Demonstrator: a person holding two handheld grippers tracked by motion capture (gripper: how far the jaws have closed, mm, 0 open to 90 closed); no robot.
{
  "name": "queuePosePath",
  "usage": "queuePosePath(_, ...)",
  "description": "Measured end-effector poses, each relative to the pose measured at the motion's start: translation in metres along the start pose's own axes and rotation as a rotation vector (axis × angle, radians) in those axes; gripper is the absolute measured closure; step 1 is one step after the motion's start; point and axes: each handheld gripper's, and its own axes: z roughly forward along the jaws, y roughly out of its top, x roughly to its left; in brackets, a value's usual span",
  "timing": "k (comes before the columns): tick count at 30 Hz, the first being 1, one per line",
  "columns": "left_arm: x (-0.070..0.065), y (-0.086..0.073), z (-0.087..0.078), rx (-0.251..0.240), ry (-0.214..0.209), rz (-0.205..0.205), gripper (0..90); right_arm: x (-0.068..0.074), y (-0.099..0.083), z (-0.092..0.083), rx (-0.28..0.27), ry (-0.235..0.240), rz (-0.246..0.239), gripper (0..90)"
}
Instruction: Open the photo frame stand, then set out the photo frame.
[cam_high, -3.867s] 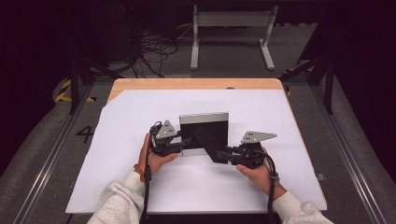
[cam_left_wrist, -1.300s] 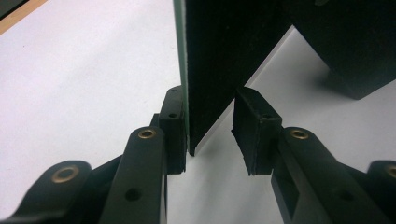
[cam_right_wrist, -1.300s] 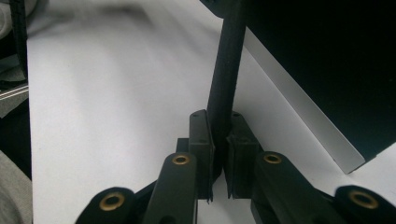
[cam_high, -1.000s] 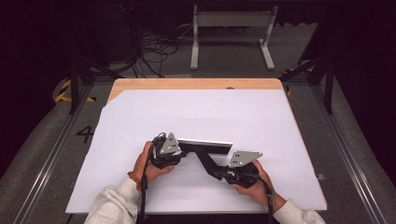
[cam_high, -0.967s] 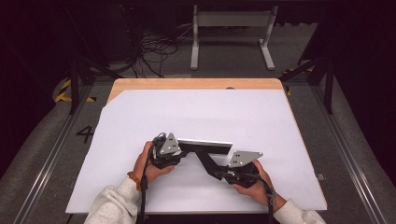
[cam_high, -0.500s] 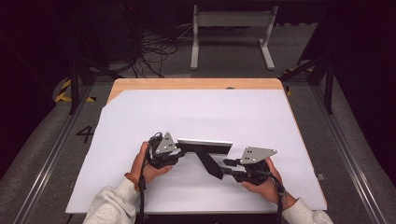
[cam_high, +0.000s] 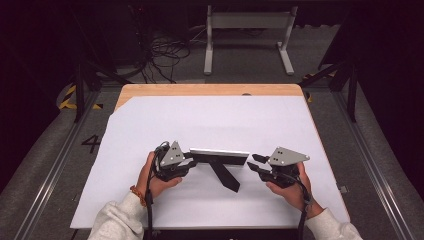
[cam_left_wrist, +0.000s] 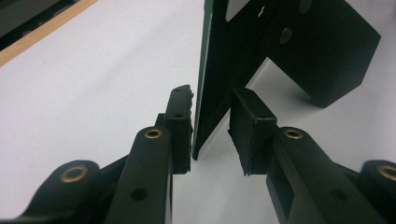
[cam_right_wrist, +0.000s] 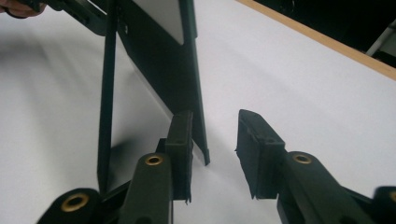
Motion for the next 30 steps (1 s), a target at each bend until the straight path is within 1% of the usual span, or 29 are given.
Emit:
queuePosePath(2, 0.0, 0.0, 0.001, 0.0, -0.006, 0.003, 70.4, -0.001, 0.002, 0.004, 0.002, -0.013, 0.003, 63.4)
queuePosePath(4, 0.0, 0.001, 0.001, -0.003, -0.01, 0.001, 71.0, -0.001, 0.003, 0.008, -0.001, -0.003, -0.003, 63.6)
queuePosePath(7, 0.0, 0.001, 0.002, -0.008, -0.012, 0.001, 71.5, 0.001, 0.003, 0.011, -0.005, 0.018, -0.017, 69.5)
queuePosePath(9, 0.001, 0.001, 0.002, -0.009, -0.015, 0.003, 71.6, 0.002, 0.004, 0.012, -0.004, 0.019, -0.021, 70.6)
queuePosePath(10, 0.001, 0.001, 0.002, -0.009, -0.016, 0.003, 71.6, 0.004, 0.005, 0.013, -0.007, 0.024, -0.034, 73.9)
queuePosePath(13, 0.001, 0.001, 0.002, -0.009, -0.021, 0.004, 72.0, 0.006, 0.006, 0.013, -0.014, 0.024, -0.049, 76.8)
queuePosePath(17, 0.002, 0.001, 0.003, -0.008, -0.024, 0.005, 72.1, 0.006, 0.005, 0.014, -0.019, 0.032, -0.047, 78.6)
queuePosePath(21, 0.002, 0.001, 0.003, -0.011, -0.022, -0.001, 72.3, 0.008, 0.006, 0.015, -0.02, 0.02, -0.056, 78.3)
queuePosePath(25, 0.002, 0.001, 0.003, -0.011, -0.022, -0.001, 72.5, 0.007, 0.006, 0.016, -0.021, 0.021, -0.053, 78.2)
queuePosePath(28, 0.002, 0.0, 0.003, -0.012, -0.026, -0.006, 73.0, 0.006, 0.007, 0.017, -0.021, 0.011, -0.05, 78.0)
queuePosePath(30, 0.002, 0.0, 0.003, -0.011, -0.027, -0.005, 73.2, 0.005, 0.006, 0.017, -0.022, 0.015, -0.05, 77.9)
